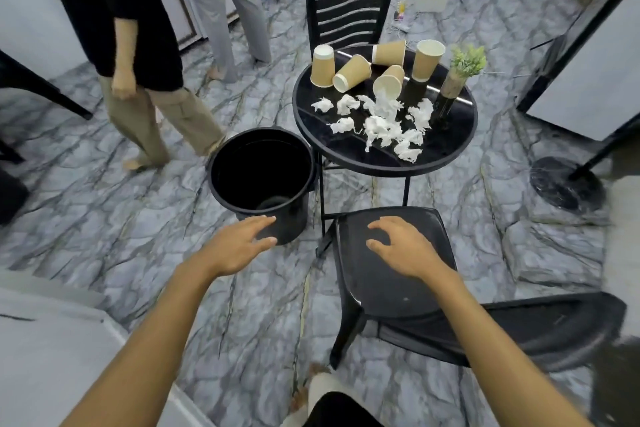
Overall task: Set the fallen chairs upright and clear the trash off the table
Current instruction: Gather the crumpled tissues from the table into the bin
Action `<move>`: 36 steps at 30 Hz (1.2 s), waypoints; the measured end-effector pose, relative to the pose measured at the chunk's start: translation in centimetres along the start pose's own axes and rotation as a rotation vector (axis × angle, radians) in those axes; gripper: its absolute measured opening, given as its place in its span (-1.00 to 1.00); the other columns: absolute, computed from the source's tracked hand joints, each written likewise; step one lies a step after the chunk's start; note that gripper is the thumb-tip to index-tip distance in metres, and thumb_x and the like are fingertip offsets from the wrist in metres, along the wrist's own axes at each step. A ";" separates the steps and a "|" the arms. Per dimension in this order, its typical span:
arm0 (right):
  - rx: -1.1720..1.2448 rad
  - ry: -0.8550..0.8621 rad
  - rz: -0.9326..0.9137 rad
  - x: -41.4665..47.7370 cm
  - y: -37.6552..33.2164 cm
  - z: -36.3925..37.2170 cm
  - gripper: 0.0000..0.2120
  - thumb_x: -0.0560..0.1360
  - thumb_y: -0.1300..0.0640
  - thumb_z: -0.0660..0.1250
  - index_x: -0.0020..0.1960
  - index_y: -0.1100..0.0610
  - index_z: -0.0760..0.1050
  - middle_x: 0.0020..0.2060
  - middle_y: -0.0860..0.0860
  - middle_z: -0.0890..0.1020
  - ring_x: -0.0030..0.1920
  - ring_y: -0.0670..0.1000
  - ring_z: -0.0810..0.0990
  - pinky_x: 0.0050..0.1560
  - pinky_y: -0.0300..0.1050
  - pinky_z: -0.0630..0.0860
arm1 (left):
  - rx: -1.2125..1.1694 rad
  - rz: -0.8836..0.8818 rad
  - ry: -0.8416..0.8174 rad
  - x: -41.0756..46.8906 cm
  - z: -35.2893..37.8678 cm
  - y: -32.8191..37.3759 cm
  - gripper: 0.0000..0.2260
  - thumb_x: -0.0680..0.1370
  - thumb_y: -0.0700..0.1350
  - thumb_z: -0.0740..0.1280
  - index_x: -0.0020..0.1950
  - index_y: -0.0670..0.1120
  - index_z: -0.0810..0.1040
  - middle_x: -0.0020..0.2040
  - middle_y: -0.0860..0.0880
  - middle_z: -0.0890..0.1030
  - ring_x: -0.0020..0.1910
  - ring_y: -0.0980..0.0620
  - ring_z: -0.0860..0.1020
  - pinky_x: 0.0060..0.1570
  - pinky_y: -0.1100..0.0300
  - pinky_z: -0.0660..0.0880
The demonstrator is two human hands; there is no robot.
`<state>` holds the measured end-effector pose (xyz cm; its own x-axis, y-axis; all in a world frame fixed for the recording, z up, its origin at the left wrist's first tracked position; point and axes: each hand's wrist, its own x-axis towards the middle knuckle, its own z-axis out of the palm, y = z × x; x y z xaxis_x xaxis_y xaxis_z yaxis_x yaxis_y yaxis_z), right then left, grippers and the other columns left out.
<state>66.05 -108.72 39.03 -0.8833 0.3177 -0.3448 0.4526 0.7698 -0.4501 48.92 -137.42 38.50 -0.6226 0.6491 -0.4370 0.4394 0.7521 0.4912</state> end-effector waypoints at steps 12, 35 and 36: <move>0.107 0.145 0.128 9.7 0.1 -2.0 -0.66 0.57 -0.06 0.29 0.32 -0.02 0.47 0.34 -0.06 0.48 0.33 0.00 0.45 0.31 0.12 0.42 | 0.120 0.148 -0.052 12.9 -6.1 -0.2 -0.47 0.65 0.17 0.16 0.59 0.07 0.19 0.59 0.04 0.20 0.56 0.05 0.16 0.49 0.09 0.14; 0.295 0.550 0.554 26.2 4.8 -4.2 -0.29 0.44 -0.20 0.40 0.50 -0.01 0.26 0.55 0.07 0.18 0.54 0.13 0.12 0.45 0.26 0.17 | 0.056 0.373 0.123 40.2 -12.0 4.7 -0.22 0.43 0.26 0.42 0.57 0.04 0.22 0.58 -0.03 0.20 0.56 -0.05 0.17 0.49 -0.07 0.19; 0.315 0.564 0.562 26.7 4.9 -4.0 -0.26 0.43 -0.22 0.41 0.51 -0.01 0.25 0.56 0.08 0.17 0.55 0.13 0.11 0.46 0.25 0.16 | 0.040 0.368 0.105 41.0 -11.9 4.7 -0.18 0.41 0.30 0.42 0.58 0.07 0.20 0.60 -0.03 0.16 0.57 -0.06 0.13 0.50 -0.09 0.17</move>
<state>44.21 -94.32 30.90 -0.4084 0.8985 -0.1610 0.7806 0.2524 -0.5718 17.78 -108.63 31.82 -0.4806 0.8629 -0.1561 0.6696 0.4760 0.5701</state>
